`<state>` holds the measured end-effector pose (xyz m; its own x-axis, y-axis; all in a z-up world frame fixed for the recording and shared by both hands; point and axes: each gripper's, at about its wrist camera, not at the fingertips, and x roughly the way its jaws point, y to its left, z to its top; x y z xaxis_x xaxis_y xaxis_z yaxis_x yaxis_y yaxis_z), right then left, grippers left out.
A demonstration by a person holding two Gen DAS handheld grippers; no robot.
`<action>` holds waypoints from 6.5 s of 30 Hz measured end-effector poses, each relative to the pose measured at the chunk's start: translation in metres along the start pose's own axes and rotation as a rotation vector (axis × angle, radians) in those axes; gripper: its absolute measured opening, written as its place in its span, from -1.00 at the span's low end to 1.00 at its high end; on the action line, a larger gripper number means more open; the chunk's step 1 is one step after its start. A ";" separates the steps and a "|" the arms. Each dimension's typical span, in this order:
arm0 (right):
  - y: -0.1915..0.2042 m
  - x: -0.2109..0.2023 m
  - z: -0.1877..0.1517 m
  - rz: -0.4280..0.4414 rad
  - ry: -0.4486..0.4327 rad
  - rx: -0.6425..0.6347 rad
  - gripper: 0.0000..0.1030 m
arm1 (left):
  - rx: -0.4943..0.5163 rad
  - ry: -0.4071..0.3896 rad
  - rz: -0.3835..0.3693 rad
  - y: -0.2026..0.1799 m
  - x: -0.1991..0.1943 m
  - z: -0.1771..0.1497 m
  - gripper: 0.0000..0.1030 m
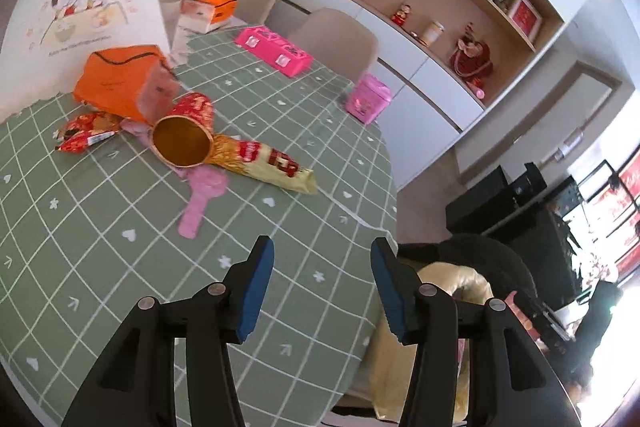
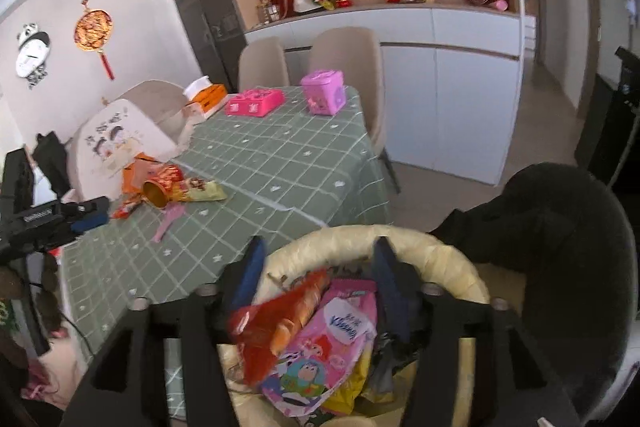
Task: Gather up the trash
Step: 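Move both open tools back over the red paper cup and snack bar, then grasp the red paper cup rim with the left tool while the right tool grasps the gold snack bar, then carry the red cup with the left tool while the right tool carries the snack bar to the trash bag, then open both tools over the trash bag, dropping the cup and snack bar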
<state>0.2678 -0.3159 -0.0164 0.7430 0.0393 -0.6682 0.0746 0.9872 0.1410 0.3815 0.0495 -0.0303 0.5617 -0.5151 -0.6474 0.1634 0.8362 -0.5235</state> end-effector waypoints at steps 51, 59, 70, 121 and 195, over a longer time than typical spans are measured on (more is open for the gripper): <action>0.166 0.027 0.093 0.041 -0.100 -0.201 -0.05 | 0.018 -0.150 0.104 0.105 -0.026 0.081 0.13; 0.176 0.100 0.120 0.133 -0.021 -0.315 -0.08 | 0.000 -0.068 0.127 0.100 0.040 0.086 0.14; 0.155 0.199 0.123 0.242 0.146 -0.384 -0.08 | -0.237 -0.024 0.143 0.106 0.118 0.094 0.08; 0.247 0.064 0.104 0.280 -0.011 -0.257 -0.57 | 0.264 -0.173 0.026 0.028 -0.082 0.089 -0.95; -0.009 0.062 -0.055 0.051 0.213 0.142 -0.57 | 0.341 0.282 -0.146 -0.148 0.085 -0.044 -0.29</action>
<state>0.2767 -0.3137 -0.0995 0.5928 0.1345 -0.7941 0.1444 0.9522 0.2690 0.3693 -0.1260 -0.0324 0.2782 -0.6236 -0.7305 0.5080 0.7410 -0.4391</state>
